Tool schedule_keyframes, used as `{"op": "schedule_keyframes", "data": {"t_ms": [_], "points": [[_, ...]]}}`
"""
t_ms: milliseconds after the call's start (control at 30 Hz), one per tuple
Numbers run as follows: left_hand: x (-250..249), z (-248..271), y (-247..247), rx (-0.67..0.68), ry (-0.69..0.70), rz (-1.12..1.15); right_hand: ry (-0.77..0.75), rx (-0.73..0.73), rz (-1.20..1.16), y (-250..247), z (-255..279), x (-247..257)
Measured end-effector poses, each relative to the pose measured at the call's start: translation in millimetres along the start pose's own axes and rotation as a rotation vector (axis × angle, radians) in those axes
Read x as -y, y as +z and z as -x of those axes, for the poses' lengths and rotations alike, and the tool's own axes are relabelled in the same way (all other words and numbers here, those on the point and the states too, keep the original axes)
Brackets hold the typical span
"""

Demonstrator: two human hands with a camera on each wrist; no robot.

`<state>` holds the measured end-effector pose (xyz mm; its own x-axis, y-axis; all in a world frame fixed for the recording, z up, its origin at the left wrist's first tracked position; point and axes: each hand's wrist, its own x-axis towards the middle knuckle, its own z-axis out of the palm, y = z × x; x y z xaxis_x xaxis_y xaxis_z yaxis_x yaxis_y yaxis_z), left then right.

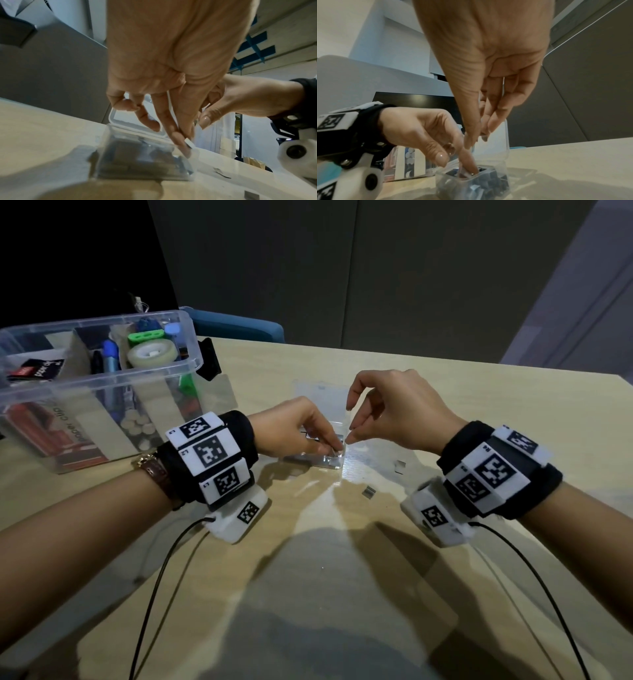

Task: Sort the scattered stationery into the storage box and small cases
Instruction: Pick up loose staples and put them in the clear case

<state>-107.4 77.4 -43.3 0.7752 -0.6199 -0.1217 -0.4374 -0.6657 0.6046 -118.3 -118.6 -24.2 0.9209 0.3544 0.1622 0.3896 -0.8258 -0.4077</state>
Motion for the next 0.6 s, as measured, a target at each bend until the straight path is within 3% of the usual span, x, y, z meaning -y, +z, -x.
{"op": "schedule_keyframes", "data": {"t_ms": [233,467,600], "points": [[1,6,-2,0.061,-0.037,-0.111,0.031,0.036,0.056,5,-5,1],[1,24,-9,-0.242,-0.006,-0.028,0.026,0.16,0.082,10,-13,8],[-24,23,6,-0.182,0.073,-0.097,0.089,0.198,0.112,-25,-9,-12]]}}
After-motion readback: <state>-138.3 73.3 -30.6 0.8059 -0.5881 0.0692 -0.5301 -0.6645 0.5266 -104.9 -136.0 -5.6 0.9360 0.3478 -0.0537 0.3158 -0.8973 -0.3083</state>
